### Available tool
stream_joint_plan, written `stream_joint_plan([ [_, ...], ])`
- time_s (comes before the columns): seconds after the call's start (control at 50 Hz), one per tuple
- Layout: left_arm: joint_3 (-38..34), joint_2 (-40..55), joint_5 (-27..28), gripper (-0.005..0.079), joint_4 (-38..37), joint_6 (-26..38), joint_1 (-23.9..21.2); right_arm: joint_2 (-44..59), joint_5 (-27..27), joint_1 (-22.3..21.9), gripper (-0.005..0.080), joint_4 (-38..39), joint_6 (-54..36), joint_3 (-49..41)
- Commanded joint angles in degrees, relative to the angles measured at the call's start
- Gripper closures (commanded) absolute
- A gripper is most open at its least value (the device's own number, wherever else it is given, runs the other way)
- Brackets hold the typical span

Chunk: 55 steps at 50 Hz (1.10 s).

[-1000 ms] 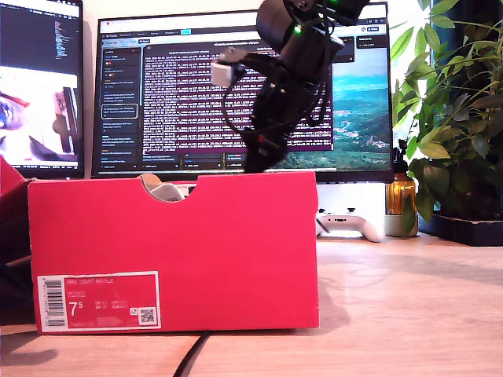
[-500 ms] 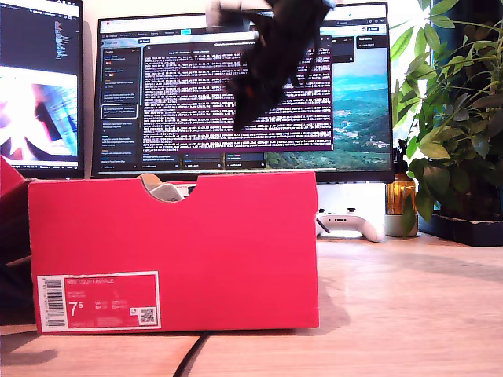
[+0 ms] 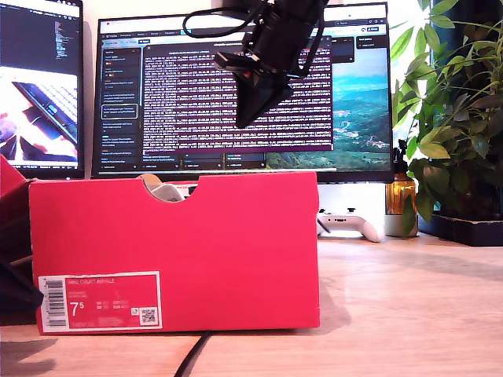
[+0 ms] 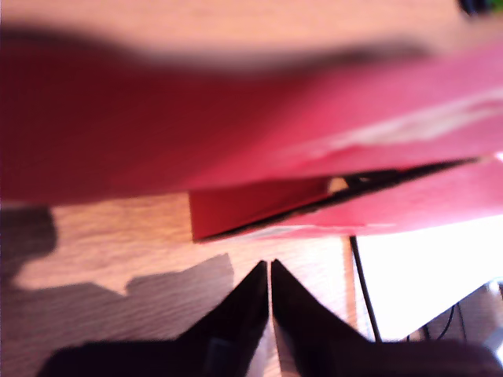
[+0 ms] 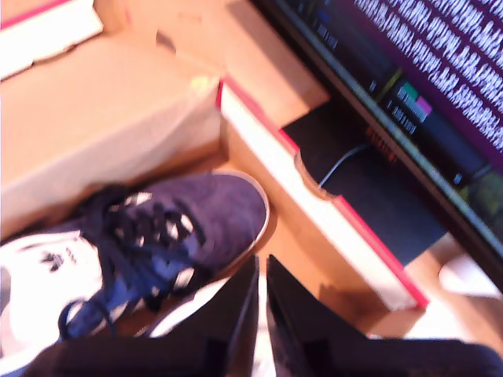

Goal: Pack the blue shoes by picking the first shoe and placing it inside the red shoebox, left side, then picking and rotating the second shoe and placing it in the shoebox

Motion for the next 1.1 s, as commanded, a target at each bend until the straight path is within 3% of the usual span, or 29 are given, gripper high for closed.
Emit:
stream_joint_plan([
  [0.0, -1.09, -0.22, 0.26, 0.0762, -0.02, 0.57, -0.13, -1.49, -0.13, 0.46, 0.0763, -0.35, 0.26, 0.5],
  [0.38, -0.46, -8.94, -0.31, 0.0762, -6.69, 1.79, -1.01, -1.49, -0.22, -1.27, 0.0763, -3.32, 1.77, 0.5],
  [0.7, 3.48, -21.35, -7.87, 0.0762, -21.84, 9.31, -1.27, -1.53, -6.16, -5.81, 0.0763, -9.53, 4.52, 0.48],
  [1.08, 6.1, -30.97, -19.08, 0.0762, -31.06, 16.68, -1.27, -1.68, -6.32, -8.44, 0.0763, -13.05, 5.95, 0.48],
])
